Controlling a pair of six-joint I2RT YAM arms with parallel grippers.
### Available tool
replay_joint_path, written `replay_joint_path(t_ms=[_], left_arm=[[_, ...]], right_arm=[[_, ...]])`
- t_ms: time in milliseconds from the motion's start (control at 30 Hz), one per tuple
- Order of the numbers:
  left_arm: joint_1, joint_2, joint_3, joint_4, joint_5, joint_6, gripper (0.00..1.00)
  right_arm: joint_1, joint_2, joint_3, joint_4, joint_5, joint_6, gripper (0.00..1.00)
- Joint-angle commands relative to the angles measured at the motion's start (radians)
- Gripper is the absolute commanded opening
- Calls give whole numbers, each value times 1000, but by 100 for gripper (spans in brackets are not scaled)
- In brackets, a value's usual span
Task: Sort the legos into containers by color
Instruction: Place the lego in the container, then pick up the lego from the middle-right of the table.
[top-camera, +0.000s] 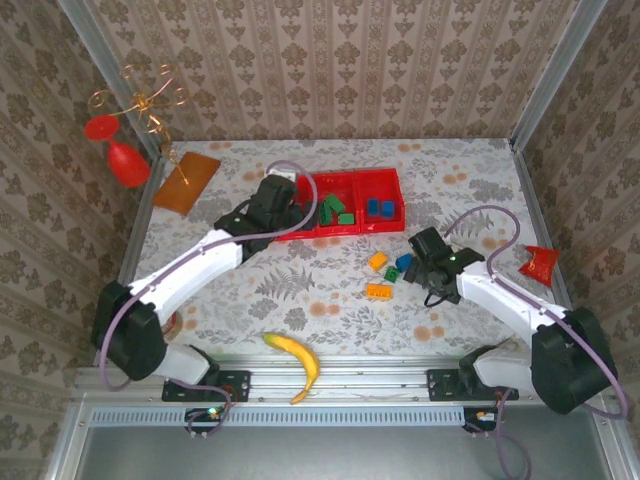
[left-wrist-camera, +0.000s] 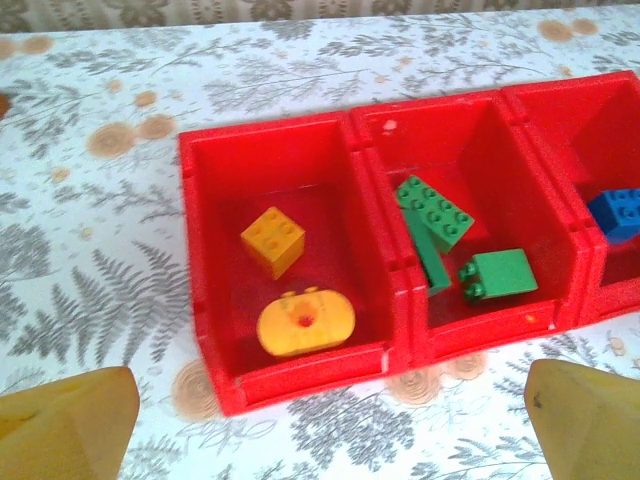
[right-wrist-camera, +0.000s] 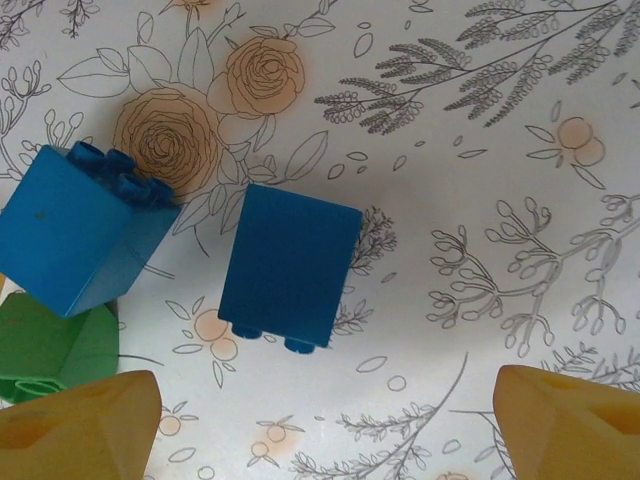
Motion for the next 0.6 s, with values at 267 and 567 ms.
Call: replay_joint_path(t_ms=[267,567], left_arm=[[84,-165,-186,30,2,-120,100],[109,-176,-217,27,28,-141,100]], right_arm=[[-25,105,49,32,-30,-30,80],[-39,165,48,63,-53,-45,75]])
